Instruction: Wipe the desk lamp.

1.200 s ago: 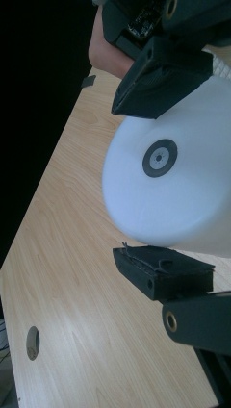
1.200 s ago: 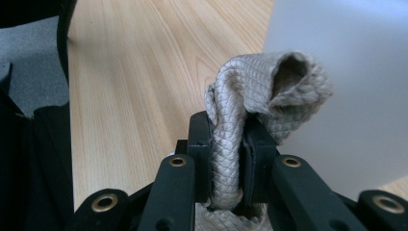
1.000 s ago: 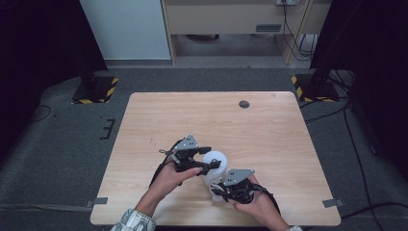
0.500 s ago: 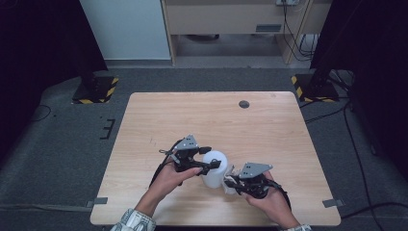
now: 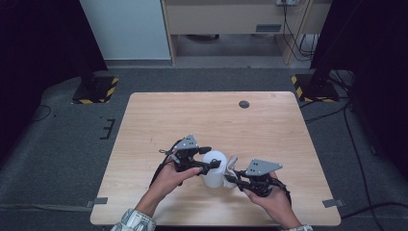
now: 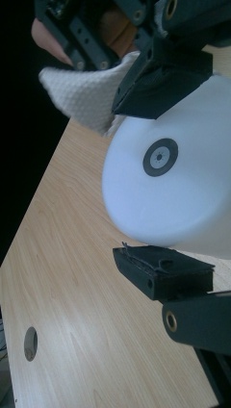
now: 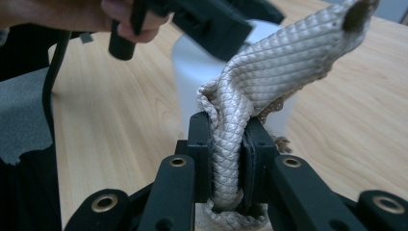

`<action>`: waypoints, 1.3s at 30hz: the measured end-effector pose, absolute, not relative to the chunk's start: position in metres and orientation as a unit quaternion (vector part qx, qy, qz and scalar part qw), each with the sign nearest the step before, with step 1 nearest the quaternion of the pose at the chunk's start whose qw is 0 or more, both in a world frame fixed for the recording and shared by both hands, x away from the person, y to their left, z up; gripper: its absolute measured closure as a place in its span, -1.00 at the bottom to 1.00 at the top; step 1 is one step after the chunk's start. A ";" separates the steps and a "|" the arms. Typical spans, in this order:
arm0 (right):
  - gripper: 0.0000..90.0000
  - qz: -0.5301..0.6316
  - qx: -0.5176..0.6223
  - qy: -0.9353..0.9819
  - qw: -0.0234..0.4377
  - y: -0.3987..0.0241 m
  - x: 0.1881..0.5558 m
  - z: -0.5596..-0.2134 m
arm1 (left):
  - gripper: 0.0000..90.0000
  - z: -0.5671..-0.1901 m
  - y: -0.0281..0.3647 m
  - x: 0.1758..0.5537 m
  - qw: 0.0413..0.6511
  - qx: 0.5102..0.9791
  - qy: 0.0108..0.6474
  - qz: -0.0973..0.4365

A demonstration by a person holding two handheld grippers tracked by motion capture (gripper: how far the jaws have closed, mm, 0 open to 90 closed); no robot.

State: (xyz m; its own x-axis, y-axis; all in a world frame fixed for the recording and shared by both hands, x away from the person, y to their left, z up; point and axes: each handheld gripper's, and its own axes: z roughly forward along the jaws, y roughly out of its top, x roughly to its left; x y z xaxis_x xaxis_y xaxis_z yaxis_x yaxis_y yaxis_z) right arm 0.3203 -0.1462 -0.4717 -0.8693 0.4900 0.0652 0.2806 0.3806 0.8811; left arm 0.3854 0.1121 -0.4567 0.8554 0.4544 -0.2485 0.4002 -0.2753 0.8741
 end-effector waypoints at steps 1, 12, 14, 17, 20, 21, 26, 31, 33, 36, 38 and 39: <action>0.72 0.503 0.232 0.826 0.102 -0.144 0.319 -0.474 | -0.40 -0.457 0.112 0.385 0.539 0.798 0.267 0.026; 0.72 0.471 0.193 0.854 0.101 -0.112 0.307 -0.485 | -0.40 -0.457 0.112 0.385 0.539 0.798 0.268 0.025; 0.71 0.467 0.187 0.857 0.113 -0.103 0.305 -0.486 | -0.40 -0.457 0.112 0.385 0.539 0.798 0.268 0.025; 0.71 0.452 0.176 0.865 0.125 -0.094 0.303 -0.491 | -0.40 -0.457 0.112 0.385 0.539 0.798 0.268 0.025; 0.72 0.430 0.171 0.878 0.125 -0.092 0.305 -0.499 | -0.40 -0.457 0.112 0.385 0.539 0.798 0.268 0.025; 0.72 0.427 0.172 0.879 0.121 -0.092 0.306 -0.501 | -0.40 -0.457 0.112 0.385 0.539 0.798 0.267 0.025; 0.72 0.422 0.179 0.881 0.115 -0.100 0.307 -0.501 | -0.40 -0.457 0.112 0.385 0.539 0.799 0.267 0.025; 0.72 0.428 0.196 0.875 0.116 -0.115 0.309 -0.495 | -0.40 -0.456 0.112 0.385 0.539 0.798 0.268 0.026; 0.72 0.438 0.207 0.867 0.117 -0.123 0.310 -0.491 | -0.40 -0.456 0.112 0.385 0.538 0.799 0.268 0.026; 0.72 0.469 0.223 0.847 0.113 -0.134 0.314 -0.482 | -0.40 -0.457 0.112 0.386 0.538 0.799 0.268 0.025; 0.71 0.487 0.227 0.836 0.113 -0.139 0.315 -0.475 | -0.40 -0.457 0.112 0.386 0.538 0.798 0.269 0.024; 0.72 0.495 0.227 0.831 0.114 -0.141 0.315 -0.471 | -0.41 -0.457 0.112 0.386 0.538 0.798 0.269 0.024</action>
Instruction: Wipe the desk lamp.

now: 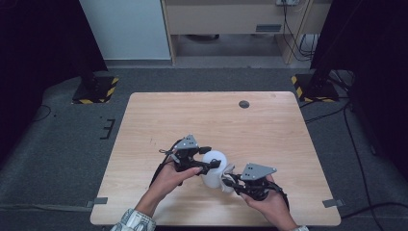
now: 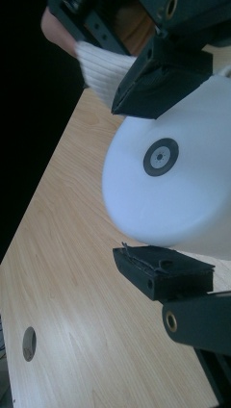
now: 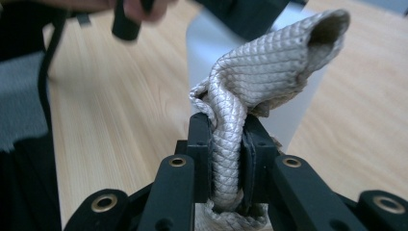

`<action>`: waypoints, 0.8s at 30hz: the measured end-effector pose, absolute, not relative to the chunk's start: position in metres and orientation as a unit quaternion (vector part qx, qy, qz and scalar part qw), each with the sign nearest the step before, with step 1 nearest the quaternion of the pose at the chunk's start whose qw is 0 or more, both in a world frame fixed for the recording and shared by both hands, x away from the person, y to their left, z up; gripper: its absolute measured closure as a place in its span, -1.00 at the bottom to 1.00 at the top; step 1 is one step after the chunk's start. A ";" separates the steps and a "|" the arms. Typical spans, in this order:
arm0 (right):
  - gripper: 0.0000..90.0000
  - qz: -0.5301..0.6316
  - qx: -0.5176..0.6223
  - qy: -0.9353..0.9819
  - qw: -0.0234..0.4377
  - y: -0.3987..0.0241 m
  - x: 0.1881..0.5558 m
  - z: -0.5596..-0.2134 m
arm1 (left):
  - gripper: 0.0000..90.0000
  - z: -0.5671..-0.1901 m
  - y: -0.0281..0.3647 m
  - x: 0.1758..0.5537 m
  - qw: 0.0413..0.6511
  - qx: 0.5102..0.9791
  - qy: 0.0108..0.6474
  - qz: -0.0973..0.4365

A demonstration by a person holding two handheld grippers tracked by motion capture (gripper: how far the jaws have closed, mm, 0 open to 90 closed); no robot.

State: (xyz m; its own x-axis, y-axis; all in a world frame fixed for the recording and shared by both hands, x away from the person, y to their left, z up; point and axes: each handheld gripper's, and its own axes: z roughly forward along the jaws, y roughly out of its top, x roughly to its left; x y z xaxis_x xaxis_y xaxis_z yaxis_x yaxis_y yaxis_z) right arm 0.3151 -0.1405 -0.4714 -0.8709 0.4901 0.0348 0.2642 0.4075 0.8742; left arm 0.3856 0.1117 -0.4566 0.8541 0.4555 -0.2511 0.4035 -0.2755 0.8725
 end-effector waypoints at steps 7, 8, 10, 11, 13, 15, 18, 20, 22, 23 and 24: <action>0.72 0.518 0.226 0.815 0.125 -0.145 0.316 -0.459 | -0.41 -0.457 0.112 0.385 0.539 0.798 0.269 0.025; 0.72 0.519 0.229 0.814 0.125 -0.146 0.317 -0.459 | -0.40 -0.457 0.112 0.385 0.539 0.798 0.270 0.025; 0.72 0.517 0.236 0.813 0.127 -0.149 0.320 -0.459 | -0.40 -0.457 0.112 0.385 0.538 0.798 0.270 0.025; 0.72 0.517 0.241 0.811 0.128 -0.150 0.322 -0.459 | -0.40 -0.457 0.112 0.385 0.539 0.798 0.270 0.025; 0.72 0.518 0.249 0.808 0.130 -0.153 0.326 -0.458 | -0.40 -0.457 0.112 0.385 0.538 0.798 0.270 0.025; 0.72 0.521 0.256 0.804 0.128 -0.156 0.332 -0.455 | -0.40 -0.457 0.112 0.385 0.539 0.798 0.270 0.025; 0.72 0.522 0.263 0.802 0.125 -0.159 0.342 -0.453 | -0.40 -0.457 0.112 0.385 0.539 0.798 0.270 0.024; 0.72 0.525 0.269 0.798 0.125 -0.159 0.348 -0.452 | -0.40 -0.457 0.112 0.385 0.539 0.798 0.270 0.023; 0.72 0.526 0.272 0.796 0.124 -0.159 0.354 -0.451 | -0.40 -0.457 0.112 0.385 0.539 0.797 0.271 0.023; 0.72 0.528 0.274 0.795 0.121 -0.158 0.357 -0.451 | -0.40 -0.457 0.112 0.386 0.539 0.797 0.271 0.023; 0.72 0.529 0.276 0.794 0.120 -0.158 0.360 -0.452 | -0.40 -0.457 0.112 0.386 0.539 0.797 0.271 0.022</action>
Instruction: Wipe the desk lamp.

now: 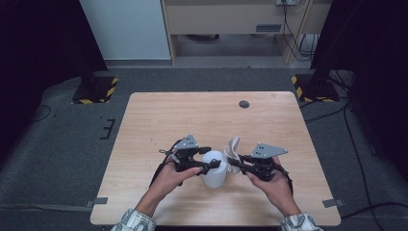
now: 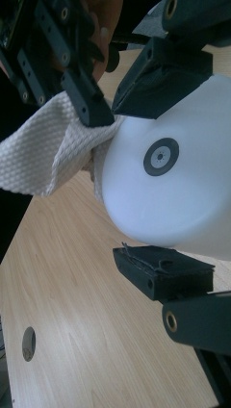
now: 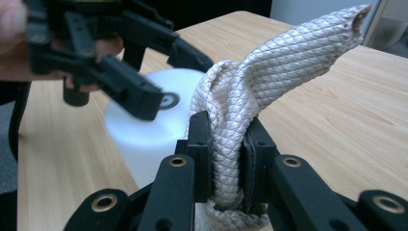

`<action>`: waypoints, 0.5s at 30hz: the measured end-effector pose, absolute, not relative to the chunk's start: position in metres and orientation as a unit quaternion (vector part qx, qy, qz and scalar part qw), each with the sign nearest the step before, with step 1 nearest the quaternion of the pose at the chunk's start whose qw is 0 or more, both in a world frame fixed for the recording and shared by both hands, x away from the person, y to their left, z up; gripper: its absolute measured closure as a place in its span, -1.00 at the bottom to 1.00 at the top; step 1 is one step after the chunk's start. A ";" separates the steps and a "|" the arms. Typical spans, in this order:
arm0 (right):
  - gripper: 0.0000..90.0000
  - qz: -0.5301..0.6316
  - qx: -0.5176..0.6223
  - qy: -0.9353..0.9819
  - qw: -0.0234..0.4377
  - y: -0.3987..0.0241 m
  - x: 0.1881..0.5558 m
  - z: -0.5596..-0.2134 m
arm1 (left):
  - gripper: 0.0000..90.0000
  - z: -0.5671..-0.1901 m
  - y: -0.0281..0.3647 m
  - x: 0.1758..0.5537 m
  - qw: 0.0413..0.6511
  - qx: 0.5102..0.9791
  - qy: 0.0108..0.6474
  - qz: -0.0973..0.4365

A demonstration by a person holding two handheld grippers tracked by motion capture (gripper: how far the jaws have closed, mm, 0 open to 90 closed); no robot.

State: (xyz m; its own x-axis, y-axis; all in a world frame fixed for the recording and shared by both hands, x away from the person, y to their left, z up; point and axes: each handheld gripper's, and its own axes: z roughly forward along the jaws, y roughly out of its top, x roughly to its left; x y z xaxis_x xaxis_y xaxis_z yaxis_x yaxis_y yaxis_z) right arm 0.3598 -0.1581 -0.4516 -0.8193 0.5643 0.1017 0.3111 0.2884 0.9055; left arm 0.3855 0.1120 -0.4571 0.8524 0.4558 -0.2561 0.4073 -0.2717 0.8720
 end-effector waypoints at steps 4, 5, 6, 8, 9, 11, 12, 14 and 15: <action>0.72 0.527 0.281 0.794 0.112 -0.157 0.368 -0.456 | -0.40 -0.457 0.112 0.386 0.540 0.797 0.271 0.022; 0.72 0.526 0.283 0.795 0.110 -0.157 0.370 -0.458 | -0.40 -0.457 0.112 0.386 0.540 0.797 0.271 0.022; 0.72 0.524 0.284 0.795 0.108 -0.157 0.371 -0.460 | -0.40 -0.457 0.112 0.386 0.540 0.797 0.270 0.022; 0.72 0.521 0.285 0.798 0.103 -0.156 0.372 -0.463 | -0.41 -0.457 0.112 0.386 0.540 0.797 0.270 0.022; 0.72 0.520 0.285 0.799 0.101 -0.156 0.372 -0.465 | -0.40 -0.457 0.112 0.386 0.540 0.797 0.270 0.021; 0.72 0.519 0.284 0.801 0.096 -0.157 0.374 -0.466 | -0.40 -0.457 0.112 0.386 0.540 0.797 0.270 0.021; 0.72 0.520 0.283 0.801 0.094 -0.157 0.374 -0.467 | -0.40 -0.457 0.112 0.386 0.540 0.797 0.270 0.022; 0.72 0.515 0.283 0.804 0.090 -0.157 0.375 -0.468 | -0.40 -0.457 0.112 0.386 0.540 0.797 0.270 0.022; 0.72 0.510 0.283 0.807 0.089 -0.157 0.376 -0.469 | -0.40 -0.457 0.112 0.386 0.540 0.797 0.270 0.021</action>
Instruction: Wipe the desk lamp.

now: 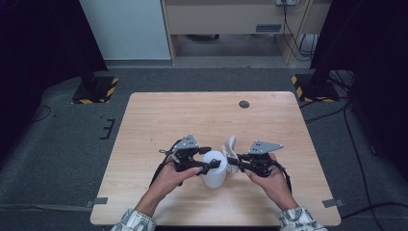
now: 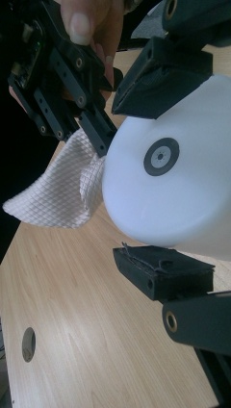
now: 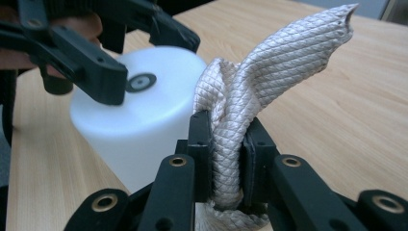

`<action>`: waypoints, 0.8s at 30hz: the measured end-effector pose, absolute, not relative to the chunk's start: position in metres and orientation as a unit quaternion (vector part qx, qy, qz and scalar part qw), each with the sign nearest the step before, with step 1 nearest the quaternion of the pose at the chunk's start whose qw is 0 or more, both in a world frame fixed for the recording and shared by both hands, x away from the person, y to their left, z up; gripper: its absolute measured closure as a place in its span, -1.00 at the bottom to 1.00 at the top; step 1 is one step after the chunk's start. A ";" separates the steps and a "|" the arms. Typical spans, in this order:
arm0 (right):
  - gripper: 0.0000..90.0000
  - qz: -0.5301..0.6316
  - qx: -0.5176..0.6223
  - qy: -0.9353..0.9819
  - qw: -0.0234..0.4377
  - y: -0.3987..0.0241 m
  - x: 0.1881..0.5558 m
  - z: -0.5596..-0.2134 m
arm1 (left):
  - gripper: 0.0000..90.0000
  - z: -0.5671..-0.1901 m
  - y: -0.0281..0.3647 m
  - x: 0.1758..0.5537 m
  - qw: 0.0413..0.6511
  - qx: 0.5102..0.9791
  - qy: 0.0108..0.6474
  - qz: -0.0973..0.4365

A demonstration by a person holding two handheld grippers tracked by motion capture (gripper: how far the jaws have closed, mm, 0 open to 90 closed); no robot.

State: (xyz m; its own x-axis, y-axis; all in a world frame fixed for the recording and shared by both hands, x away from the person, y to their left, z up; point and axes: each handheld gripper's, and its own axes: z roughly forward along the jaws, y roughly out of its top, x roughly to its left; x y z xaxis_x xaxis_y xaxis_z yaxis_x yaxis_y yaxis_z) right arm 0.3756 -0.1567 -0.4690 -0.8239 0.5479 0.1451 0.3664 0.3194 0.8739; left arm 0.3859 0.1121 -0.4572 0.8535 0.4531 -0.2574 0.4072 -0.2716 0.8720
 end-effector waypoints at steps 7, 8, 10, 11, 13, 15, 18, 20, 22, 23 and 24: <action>0.72 0.480 0.283 0.825 0.092 -0.153 0.378 -0.478 | -0.41 -0.457 0.112 0.385 0.540 0.797 0.269 0.024; 0.72 0.477 0.285 0.826 0.094 -0.153 0.378 -0.478 | -0.41 -0.457 0.112 0.385 0.539 0.798 0.269 0.025; 0.71 0.479 0.289 0.824 0.097 -0.154 0.378 -0.478 | -0.44 -0.457 0.112 0.385 0.539 0.798 0.268 0.028; 0.71 0.481 0.290 0.822 0.098 -0.154 0.378 -0.478 | -0.51 -0.457 0.111 0.385 0.538 0.799 0.268 0.029; 0.71 0.481 0.292 0.821 0.100 -0.155 0.378 -0.476 | -0.61 -0.456 0.110 0.384 0.535 0.802 0.262 0.039; 0.71 0.482 0.293 0.819 0.104 -0.156 0.378 -0.475 | -0.68 -0.453 0.109 0.383 0.537 0.801 0.261 0.046; 0.71 0.483 0.297 0.817 0.109 -0.159 0.378 -0.473 | -0.72 -0.443 0.112 0.380 0.547 0.792 0.264 0.062; 0.71 0.480 0.300 0.817 0.113 -0.161 0.379 -0.473 | -0.73 -0.437 0.118 0.379 0.550 0.788 0.268 0.074; 0.71 0.480 0.304 0.815 0.116 -0.163 0.379 -0.472 | -0.75 -0.434 0.126 0.379 0.549 0.785 0.274 0.085; 0.71 0.479 0.306 0.814 0.117 -0.164 0.379 -0.471 | -0.75 -0.434 0.132 0.380 0.551 0.781 0.280 0.087; 0.71 0.479 0.307 0.814 0.118 -0.165 0.378 -0.471 | -0.75 -0.434 0.137 0.380 0.550 0.779 0.287 0.092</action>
State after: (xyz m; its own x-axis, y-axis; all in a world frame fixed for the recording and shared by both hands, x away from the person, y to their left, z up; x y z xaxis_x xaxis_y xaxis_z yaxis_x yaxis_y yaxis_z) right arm 0.3785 -0.1649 -0.4705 -0.7843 0.6120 0.1016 0.3865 0.3539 0.8517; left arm 0.3800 0.1368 -0.4343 0.8183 0.5486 -0.1714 0.3453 -0.2309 0.9096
